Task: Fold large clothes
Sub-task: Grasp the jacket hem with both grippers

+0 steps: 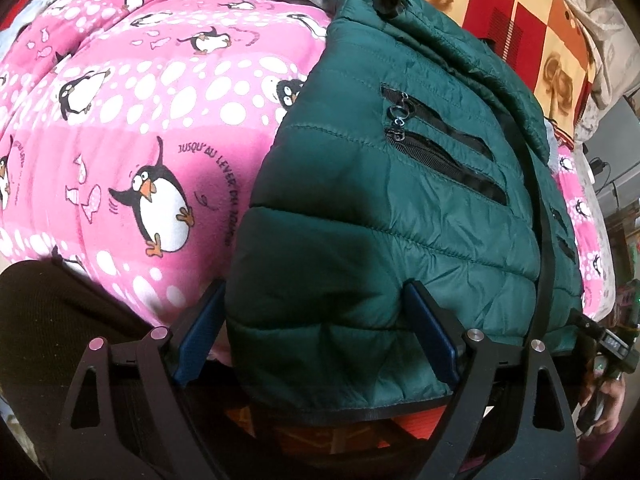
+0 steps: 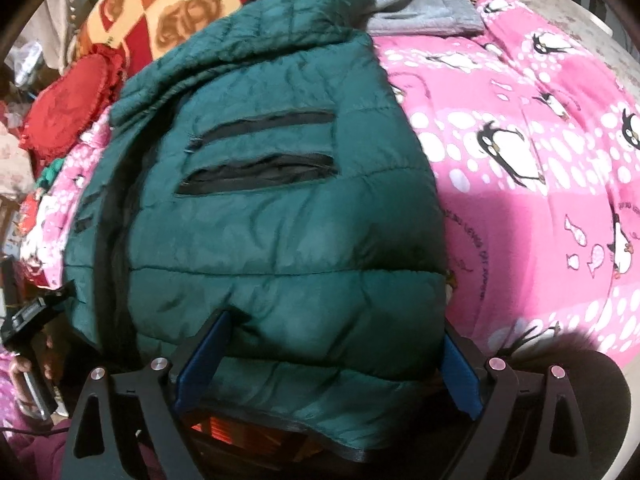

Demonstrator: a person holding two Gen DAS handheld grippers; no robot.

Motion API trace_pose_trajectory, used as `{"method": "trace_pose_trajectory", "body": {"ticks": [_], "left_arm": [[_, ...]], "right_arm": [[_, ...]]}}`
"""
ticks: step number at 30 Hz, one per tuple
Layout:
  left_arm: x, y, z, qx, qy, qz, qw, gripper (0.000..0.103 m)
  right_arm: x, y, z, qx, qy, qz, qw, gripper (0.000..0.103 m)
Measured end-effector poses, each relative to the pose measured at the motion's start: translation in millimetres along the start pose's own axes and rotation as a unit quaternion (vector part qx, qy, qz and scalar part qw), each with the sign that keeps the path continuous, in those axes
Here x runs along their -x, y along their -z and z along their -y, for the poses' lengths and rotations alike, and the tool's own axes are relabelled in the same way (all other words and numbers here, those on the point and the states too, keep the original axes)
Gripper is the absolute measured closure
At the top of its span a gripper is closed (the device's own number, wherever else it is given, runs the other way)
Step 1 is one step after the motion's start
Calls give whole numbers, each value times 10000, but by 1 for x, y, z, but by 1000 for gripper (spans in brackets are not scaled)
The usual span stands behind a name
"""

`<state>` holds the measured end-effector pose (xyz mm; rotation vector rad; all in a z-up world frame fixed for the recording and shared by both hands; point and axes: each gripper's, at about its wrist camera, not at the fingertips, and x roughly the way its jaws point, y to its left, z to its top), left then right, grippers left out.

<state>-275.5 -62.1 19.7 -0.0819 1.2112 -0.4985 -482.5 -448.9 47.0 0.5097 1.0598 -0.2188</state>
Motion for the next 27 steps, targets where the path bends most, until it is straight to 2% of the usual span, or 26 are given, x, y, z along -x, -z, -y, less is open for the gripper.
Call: {"method": "trace_pose_trajectory", "body": {"ticks": [2,7,10,11,13,16,21,27], "left_arm": [[0,0,-1,0,-3,2,10000,15],[0,2,0,-12,-27,73,10000,15],[0,5,0,-24,-34,152,9999,14],[-1,5,-1,-28,-41,166,9998,14],[-1,5,0,-36,-62,163,9998,14],[-1,5,0,-28,-84,146,9999,14],[-1,7,0,-35,-88,180,9998,14],[-1,11,0,-82,-37,149,9998,15]], "right_arm": [[4,0,-6,94,-227,83,9997,8],[-11,4,-11,360,36,-109,9993,8],[-14,7,-12,482,84,-83,9988,9],[-13,7,-13,547,111,-61,9984,11],[-7,6,-15,568,167,88,9982,31],[-3,4,-12,533,143,180,9983,46],[3,3,-12,558,134,223,9981,54],[-1,3,-8,491,48,211,9986,53]]}}
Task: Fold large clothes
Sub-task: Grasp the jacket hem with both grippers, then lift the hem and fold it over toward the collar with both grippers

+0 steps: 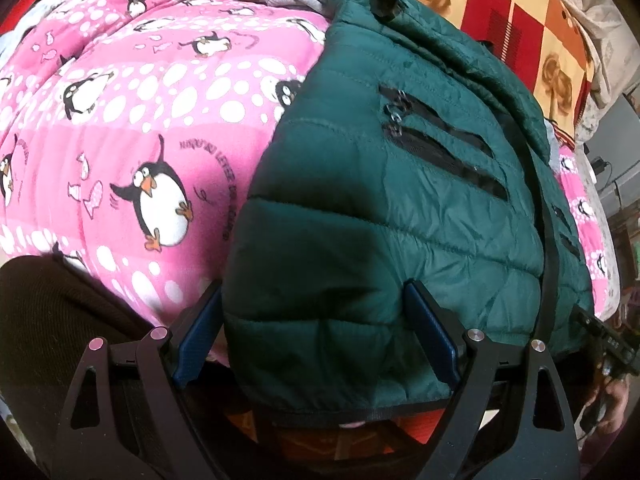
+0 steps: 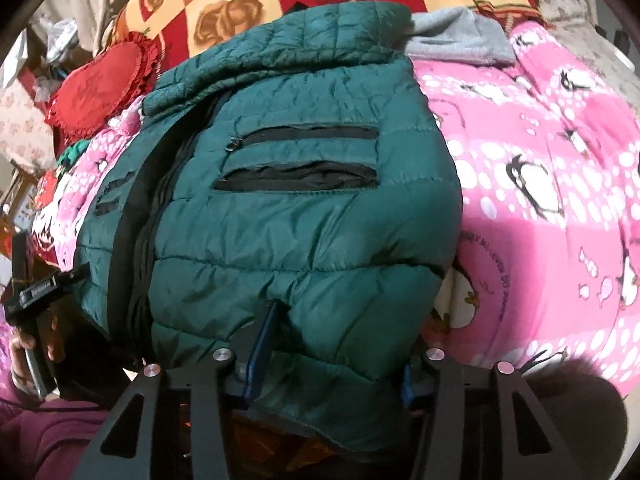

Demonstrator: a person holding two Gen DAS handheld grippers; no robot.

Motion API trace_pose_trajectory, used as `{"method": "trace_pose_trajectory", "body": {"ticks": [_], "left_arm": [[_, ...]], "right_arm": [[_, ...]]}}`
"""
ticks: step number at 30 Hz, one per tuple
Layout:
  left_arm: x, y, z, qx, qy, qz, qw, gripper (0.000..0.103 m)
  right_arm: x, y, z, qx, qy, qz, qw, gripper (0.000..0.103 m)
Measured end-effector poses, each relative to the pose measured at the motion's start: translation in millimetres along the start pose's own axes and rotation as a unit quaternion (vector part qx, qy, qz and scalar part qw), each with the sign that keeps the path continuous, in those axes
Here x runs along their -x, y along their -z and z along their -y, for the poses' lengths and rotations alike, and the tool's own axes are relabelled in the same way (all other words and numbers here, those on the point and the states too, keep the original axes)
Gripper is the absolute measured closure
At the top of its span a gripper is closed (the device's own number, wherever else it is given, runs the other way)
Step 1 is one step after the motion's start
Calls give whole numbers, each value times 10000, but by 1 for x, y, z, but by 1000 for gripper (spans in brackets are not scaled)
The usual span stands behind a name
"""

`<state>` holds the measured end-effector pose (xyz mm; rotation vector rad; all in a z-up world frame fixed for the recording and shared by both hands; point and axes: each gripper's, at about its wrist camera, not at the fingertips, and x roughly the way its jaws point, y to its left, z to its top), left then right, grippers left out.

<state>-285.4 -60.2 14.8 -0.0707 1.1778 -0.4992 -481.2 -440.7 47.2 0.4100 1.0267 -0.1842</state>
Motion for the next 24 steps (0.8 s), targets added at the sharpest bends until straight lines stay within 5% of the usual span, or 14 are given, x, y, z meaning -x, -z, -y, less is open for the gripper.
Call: {"method": "trace_pose_trajectory", "body": {"ticks": [2,4,7,15,24], "left_arm": [[4,2,3,-119,53,4,9999,32],[12,2,11,-249,47,81,9996,63],[30,-5,23,-448,-124,369,9982,84],[80,-34,34,-549,271,1026,9928,88],[112,-87,52,-675,418,1739,9816,88]], "right_arm": [[4,0,-5,107,50,48,9999,56],[13,-2,-8,230,93,119,9996,73],[25,-6,-10,295,-8,264,9992,80],[57,-30,-12,162,-349,1051,9937,81],[72,-95,-15,157,-305,1835,9824,81]]}}
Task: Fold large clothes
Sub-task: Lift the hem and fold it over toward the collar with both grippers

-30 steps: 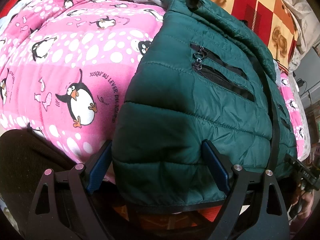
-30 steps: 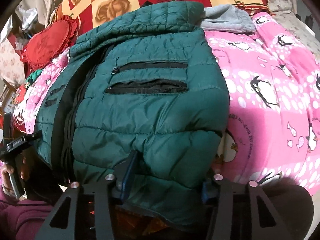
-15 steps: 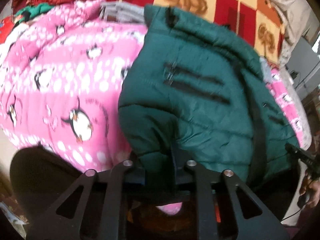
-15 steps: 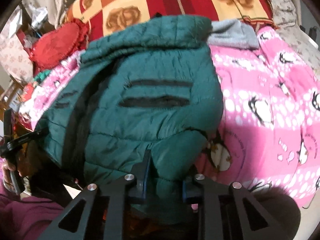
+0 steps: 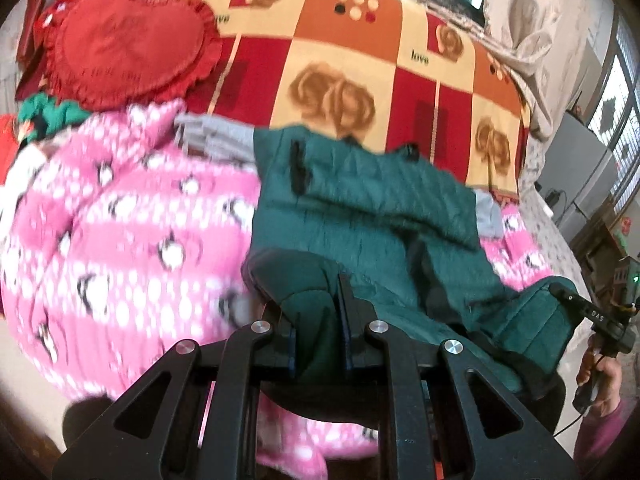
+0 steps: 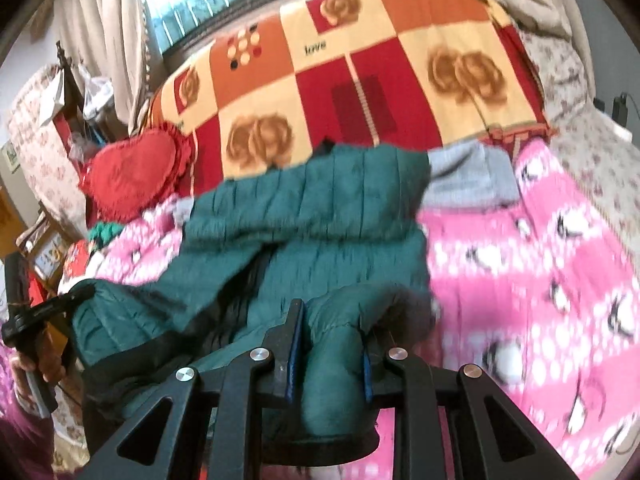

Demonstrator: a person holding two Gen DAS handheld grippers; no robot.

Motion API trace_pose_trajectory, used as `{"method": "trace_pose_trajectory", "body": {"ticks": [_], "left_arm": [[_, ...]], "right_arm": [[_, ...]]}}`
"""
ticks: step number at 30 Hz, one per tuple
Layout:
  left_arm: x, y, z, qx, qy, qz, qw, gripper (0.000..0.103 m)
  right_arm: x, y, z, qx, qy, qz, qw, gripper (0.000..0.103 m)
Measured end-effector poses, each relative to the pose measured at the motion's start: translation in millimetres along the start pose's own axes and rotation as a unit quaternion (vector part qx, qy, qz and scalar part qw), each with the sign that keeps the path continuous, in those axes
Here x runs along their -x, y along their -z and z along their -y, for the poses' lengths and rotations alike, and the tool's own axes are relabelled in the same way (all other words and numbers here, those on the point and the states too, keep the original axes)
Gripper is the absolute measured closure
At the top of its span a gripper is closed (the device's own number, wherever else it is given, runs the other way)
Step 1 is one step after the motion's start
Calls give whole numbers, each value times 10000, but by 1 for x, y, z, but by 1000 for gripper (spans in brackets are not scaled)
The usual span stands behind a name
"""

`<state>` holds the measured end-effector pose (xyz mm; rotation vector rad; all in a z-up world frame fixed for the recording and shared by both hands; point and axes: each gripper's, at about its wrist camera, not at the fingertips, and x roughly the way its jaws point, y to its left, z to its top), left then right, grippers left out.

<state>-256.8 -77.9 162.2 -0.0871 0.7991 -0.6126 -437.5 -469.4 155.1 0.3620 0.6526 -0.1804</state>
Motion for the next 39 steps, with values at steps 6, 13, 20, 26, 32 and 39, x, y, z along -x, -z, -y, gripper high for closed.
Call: {"method": "trace_pose_trajectory", "body": {"ticks": [6,13,20,26,32,39], "left_arm": [[-24,-47,-1,205,-128,360,9991,88],[-74,-101,6,180,-498,416,9977,88],[-141,-145,-7,402,-832,202,9955,88],[-200,-166,-20,599,-966,20,9935,88],[-221,-168,-42,862,-424,-133,9953,84],[-163,-177,-51,1056,-93,596,9926,20]], "right_arm": [[-25,-48,11,-92,133,224,9996,81],[-78,-105,17,30,451,145,9989,82],[-137,-147,42,-178,695,-42,9974,81],[-192,-165,59,-407,839,-247,9953,82],[-232,-157,78,-897,755,-315,9926,72],[-227,-161,75,-1103,540,-236,9922,49]]}}
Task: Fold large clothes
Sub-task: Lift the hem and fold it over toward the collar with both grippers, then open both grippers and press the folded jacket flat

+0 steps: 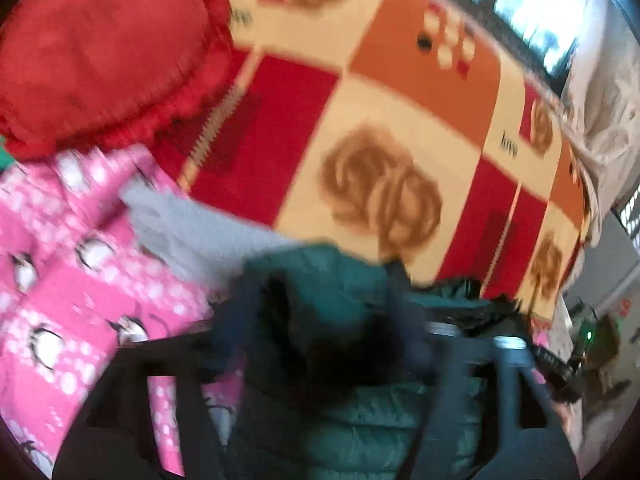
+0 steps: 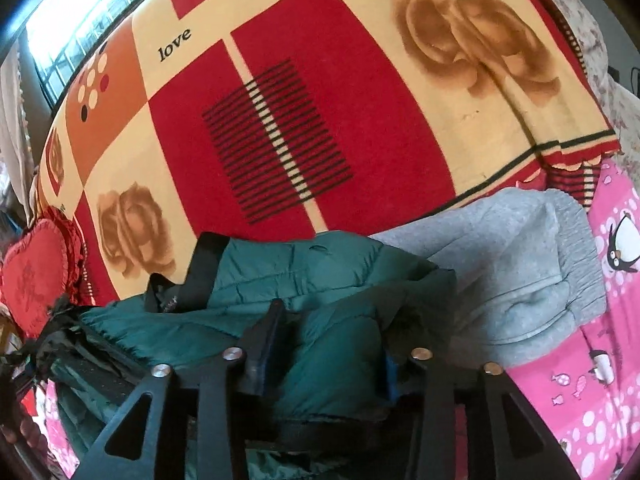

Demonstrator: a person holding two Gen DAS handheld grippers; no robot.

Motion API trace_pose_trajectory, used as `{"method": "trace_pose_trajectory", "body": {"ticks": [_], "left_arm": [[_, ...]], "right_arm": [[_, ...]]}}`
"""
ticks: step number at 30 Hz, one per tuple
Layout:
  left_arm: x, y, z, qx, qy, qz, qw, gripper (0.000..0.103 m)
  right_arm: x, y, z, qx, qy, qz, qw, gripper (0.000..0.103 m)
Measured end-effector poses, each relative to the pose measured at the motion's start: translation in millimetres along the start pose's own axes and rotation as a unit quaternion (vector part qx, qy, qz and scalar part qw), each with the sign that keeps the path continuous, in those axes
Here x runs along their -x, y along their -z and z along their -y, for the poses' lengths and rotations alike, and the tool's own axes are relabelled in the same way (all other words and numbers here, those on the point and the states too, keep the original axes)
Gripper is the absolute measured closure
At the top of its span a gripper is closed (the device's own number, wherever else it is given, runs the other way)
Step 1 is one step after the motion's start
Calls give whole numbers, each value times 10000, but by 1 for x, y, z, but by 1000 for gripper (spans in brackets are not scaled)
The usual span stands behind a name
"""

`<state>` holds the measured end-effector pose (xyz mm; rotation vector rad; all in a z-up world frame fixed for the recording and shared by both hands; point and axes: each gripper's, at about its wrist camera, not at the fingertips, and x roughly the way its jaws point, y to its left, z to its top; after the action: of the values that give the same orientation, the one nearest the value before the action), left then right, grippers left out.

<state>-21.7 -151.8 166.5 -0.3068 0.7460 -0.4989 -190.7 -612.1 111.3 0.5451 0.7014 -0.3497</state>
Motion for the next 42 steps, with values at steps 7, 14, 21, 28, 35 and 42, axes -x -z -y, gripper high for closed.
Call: {"method": "trace_pose_trajectory", "body": {"ticks": [7,14,21,28,35,42], "left_arm": [[12,20,30,-545,-125,10,9984,19],[-31,56,43,-906,-747,-380,9924,19],[-68,61,38,-1009,-1348,-627,9837,19],[-103,58,29,-920,-1455,-830,9816,18],[-98,54,32,-983,-1508,-859,9799,18],[-83,36,41,-1002,-1551,-527,9814,18]], "right_arm": [[63,-10,-21,-174,-278,893,9955,22],[58,20,-85,1359,-341,263,9898,22],[-23,24,-100,1981,493,-113,9789,22],[-80,6,-85,1527,646,-388,9854,15],[-53,7,-86,1459,524,-317,9874,15],[-13,4,-78,1415,477,-3,9888,15]]}}
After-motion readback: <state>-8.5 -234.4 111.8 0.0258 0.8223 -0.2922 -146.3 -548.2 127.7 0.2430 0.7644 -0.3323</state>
